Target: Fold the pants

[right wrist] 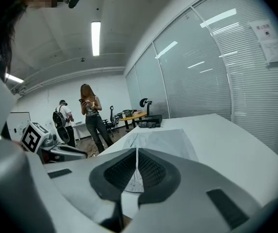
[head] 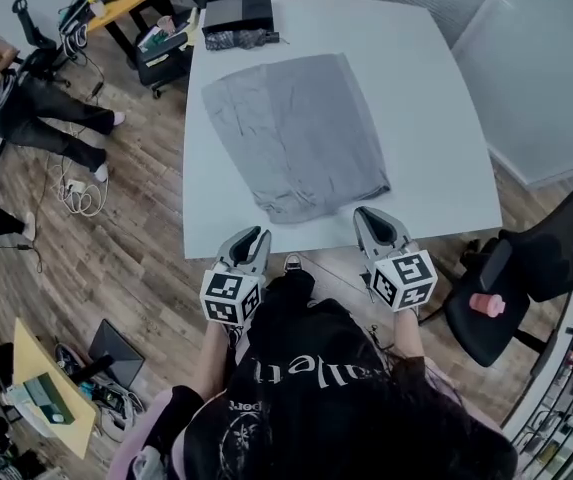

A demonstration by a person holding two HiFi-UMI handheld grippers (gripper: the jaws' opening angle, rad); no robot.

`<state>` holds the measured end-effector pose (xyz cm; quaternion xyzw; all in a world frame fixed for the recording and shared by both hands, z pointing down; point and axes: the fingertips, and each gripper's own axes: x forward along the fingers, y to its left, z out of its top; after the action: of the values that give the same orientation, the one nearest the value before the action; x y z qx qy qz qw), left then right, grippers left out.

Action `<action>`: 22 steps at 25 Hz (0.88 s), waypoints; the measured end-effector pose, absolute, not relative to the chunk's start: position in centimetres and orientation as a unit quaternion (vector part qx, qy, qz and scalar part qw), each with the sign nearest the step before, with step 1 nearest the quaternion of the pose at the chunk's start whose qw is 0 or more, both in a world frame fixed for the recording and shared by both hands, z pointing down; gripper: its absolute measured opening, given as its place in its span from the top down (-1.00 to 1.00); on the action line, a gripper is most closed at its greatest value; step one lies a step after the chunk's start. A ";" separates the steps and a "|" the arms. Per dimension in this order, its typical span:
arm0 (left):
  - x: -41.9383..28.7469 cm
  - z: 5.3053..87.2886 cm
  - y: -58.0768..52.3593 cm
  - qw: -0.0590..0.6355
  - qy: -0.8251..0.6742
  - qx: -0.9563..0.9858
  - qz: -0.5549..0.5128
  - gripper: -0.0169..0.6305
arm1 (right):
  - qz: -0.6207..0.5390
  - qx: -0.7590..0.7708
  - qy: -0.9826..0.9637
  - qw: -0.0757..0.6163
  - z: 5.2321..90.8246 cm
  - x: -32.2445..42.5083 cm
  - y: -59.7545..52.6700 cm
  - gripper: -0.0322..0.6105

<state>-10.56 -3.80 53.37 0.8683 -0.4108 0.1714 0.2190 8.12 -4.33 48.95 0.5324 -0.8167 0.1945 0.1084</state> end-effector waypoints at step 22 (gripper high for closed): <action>-10.1 63.8 -6.5 0.363 -0.382 0.817 0.235 0.36 | 0.274 0.529 -0.761 0.256 60.1 17.3 -9.6 0.45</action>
<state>-10.07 -6.46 63.78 0.8167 -0.3823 0.2348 0.3630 17.29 -9.60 60.06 0.5286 -0.7613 0.2745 0.2563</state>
